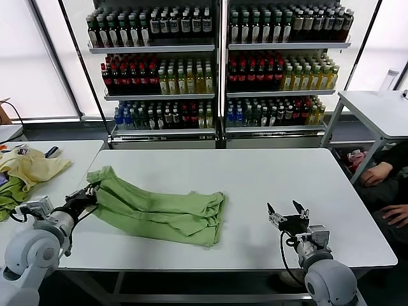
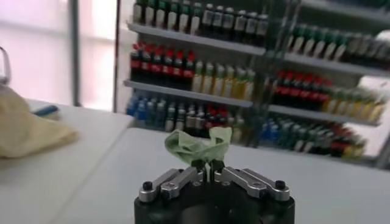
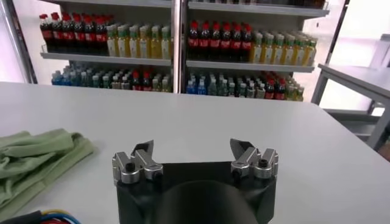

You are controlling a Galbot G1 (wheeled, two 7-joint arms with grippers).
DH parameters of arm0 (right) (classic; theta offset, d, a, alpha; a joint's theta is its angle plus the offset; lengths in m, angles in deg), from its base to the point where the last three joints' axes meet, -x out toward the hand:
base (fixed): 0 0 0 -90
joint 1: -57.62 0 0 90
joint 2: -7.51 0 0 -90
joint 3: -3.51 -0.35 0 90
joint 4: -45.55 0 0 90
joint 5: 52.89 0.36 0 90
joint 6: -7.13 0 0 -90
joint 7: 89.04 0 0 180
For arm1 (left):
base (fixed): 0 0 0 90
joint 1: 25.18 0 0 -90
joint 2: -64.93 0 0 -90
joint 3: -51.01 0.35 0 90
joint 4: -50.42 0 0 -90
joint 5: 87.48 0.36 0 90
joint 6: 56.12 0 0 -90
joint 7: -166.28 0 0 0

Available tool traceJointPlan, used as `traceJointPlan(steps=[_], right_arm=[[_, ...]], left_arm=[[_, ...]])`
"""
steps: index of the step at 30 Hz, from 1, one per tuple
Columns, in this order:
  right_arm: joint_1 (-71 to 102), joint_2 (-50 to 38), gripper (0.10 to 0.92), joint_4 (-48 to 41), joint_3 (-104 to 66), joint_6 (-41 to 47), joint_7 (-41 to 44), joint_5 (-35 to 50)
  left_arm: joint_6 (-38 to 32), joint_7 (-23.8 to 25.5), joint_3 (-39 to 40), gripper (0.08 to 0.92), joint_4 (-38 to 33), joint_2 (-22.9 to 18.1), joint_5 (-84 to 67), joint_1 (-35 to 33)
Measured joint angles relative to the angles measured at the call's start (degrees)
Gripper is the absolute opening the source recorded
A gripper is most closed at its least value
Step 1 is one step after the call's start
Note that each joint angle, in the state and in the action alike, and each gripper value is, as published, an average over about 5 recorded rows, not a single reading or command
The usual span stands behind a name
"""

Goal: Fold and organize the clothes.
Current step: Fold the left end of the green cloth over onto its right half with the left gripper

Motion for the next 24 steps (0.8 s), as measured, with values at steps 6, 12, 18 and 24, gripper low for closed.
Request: traceJointPlan(steps=[6,12,18,24], right_arm=[[-0.4,0.0,0.823,-0.3,0.3,0.0,0.0,0.0],[-0.4,-0.1,0.823,-0.5,0.1,-0.1,0.1,0.0],[-0.5,0.2,0.823,-0.5,0.0,-0.1,0.1,0.0],[-0.2,0.2,0.823,-0.4,-0.3,-0.2,0.1,-0.1]], left_arm=[[0.0,0.2,2.8,0.127,-3.4,-3.2,-8.0,0.9],[-0.1,-0.3,7.6,0.127,-4.1,-7.2,-11.6,2.5],[-0.6,-1.3,12.9,0.127,-2.8,-10.6,-12.1,4.8],[-0.6,-2.4,18.6,0.127,-0.3,-14.2,-9.7,7.5]])
